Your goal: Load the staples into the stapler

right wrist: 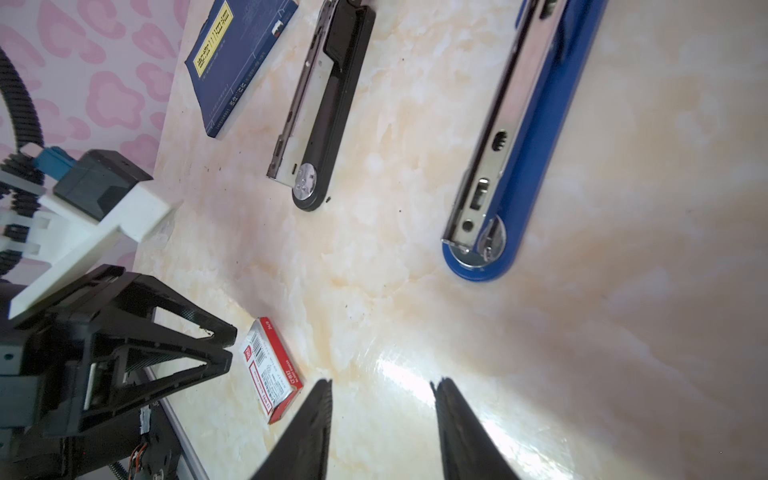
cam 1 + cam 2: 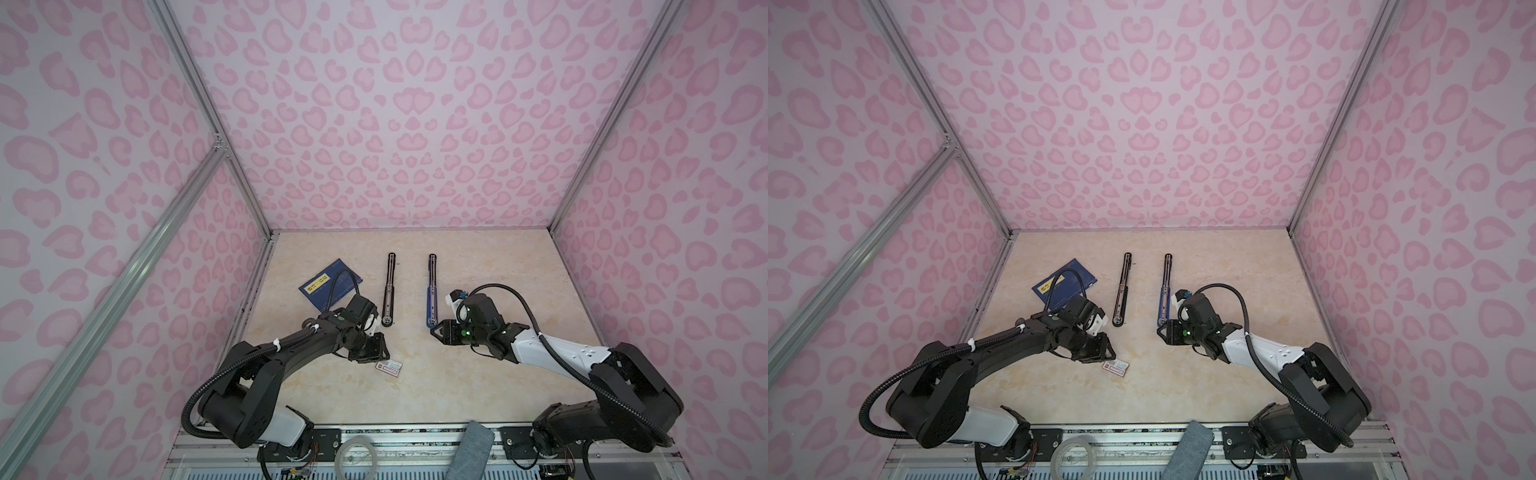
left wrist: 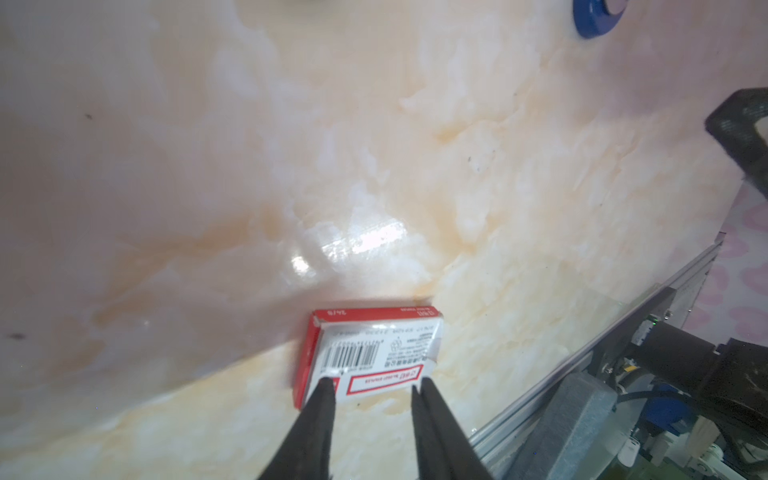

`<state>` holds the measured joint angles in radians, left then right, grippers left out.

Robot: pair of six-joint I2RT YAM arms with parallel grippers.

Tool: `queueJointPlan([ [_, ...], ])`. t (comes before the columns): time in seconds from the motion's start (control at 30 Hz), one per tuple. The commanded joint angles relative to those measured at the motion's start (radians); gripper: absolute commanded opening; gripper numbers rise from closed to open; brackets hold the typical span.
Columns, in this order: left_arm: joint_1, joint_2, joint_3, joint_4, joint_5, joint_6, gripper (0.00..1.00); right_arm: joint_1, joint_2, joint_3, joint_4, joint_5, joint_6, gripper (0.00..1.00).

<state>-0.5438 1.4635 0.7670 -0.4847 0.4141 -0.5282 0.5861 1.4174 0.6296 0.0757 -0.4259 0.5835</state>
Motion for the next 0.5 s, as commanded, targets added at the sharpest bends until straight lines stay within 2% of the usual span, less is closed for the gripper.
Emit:
queueJointPlan([
  [0.0,0.002,0.017,0.008,-0.023,-0.038,0.01,0.43,0.0,0.005,-0.006,0.006,0.001,0.002,0.44],
  [0.1,0.002,0.047,0.005,-0.008,-0.033,0.014,0.46,0.0,0.0,-0.012,0.004,0.002,0.002,0.44],
  [0.27,-0.006,0.1,0.008,0.028,0.016,0.016,0.44,0.001,-0.008,-0.021,0.002,0.008,0.003,0.43],
  [0.37,-0.019,0.121,0.006,0.038,0.021,0.015,0.35,-0.001,-0.011,-0.022,0.001,0.01,0.004,0.43],
  [0.4,-0.022,0.127,0.005,0.04,0.021,0.014,0.27,-0.001,-0.011,-0.023,0.002,0.01,0.003,0.43],
  [0.47,-0.024,0.137,0.001,0.045,0.023,0.011,0.18,0.0,-0.011,-0.024,-0.001,0.01,0.003,0.43],
])
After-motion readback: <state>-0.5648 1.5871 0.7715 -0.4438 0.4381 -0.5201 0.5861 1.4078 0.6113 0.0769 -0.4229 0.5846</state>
